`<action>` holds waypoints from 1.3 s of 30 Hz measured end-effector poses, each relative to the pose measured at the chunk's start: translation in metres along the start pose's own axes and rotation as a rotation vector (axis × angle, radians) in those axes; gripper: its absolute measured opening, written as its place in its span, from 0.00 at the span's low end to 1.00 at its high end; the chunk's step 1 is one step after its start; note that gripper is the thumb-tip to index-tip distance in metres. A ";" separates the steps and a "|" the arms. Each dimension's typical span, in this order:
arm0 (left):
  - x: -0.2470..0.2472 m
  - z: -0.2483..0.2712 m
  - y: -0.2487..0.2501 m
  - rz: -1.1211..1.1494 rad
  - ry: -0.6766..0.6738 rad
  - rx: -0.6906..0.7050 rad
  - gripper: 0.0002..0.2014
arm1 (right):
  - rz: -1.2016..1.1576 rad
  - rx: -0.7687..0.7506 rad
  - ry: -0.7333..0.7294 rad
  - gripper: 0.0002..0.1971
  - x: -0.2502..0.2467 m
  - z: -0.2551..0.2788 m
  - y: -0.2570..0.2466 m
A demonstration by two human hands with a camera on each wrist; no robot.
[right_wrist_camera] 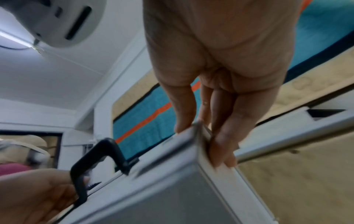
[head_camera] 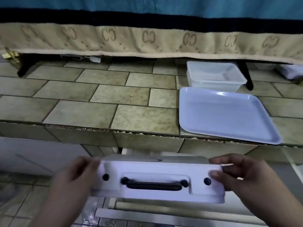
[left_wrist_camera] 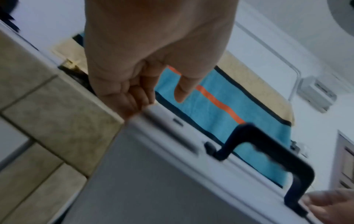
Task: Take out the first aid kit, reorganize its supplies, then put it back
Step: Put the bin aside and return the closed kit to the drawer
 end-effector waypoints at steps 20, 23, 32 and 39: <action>0.115 -0.068 -0.030 -0.592 -0.661 -0.183 0.19 | 0.441 0.289 -0.628 0.16 0.034 -0.083 0.097; 0.099 -0.068 -0.004 -0.695 -0.780 -0.089 0.18 | 0.570 0.184 -0.704 0.23 0.010 -0.075 0.068; 0.069 -0.127 0.197 -0.161 -0.496 0.383 0.19 | -0.118 -0.246 -0.098 0.32 -0.181 -0.108 -0.043; 0.159 -0.218 0.247 -0.410 -0.448 0.559 0.16 | -0.075 0.081 0.194 0.16 -0.219 -0.206 -0.022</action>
Point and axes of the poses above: each hand's wrist, its own z-axis away from the middle knuckle, its own x-axis out of the palm, y = z × x, the point moved 2 cm from there along -z, towards the middle knuckle, and after that the axes turned 10 degrees about -y, right-handed, at the moved point
